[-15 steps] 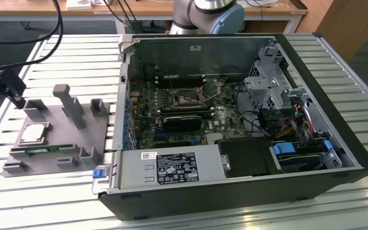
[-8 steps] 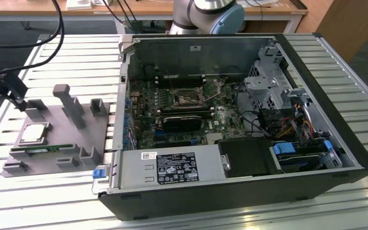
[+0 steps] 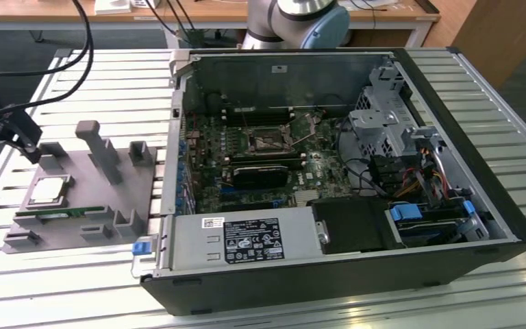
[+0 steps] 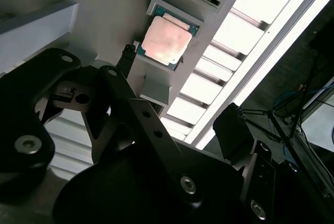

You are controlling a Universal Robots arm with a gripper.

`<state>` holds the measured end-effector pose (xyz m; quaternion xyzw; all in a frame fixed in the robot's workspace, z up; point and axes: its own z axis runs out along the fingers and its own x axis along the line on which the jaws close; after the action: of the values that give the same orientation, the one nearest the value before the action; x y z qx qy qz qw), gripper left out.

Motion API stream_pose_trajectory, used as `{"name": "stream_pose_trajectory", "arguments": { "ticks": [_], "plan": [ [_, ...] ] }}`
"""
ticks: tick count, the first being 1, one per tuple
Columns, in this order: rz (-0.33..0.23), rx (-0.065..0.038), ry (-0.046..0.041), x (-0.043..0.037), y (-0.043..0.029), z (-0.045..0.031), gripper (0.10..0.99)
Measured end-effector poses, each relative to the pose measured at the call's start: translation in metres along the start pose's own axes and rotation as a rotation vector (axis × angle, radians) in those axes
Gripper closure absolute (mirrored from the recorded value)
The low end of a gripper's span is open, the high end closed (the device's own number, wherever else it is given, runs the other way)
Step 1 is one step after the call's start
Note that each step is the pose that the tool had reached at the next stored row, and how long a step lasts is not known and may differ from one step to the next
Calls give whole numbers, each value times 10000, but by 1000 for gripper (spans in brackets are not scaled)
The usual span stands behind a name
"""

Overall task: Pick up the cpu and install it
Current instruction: 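Pick up the cpu and move it towards the insertion slot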

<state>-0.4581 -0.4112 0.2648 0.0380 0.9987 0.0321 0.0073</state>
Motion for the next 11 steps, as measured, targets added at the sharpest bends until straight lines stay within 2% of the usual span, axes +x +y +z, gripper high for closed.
{"name": "stream_pose_trajectory", "arguments": {
  "ticks": [6,11],
  "plan": [
    [4,-49,50,-11,-24,97,208],
    [10,-69,128,-37,-28,152,208]
  ]
}}
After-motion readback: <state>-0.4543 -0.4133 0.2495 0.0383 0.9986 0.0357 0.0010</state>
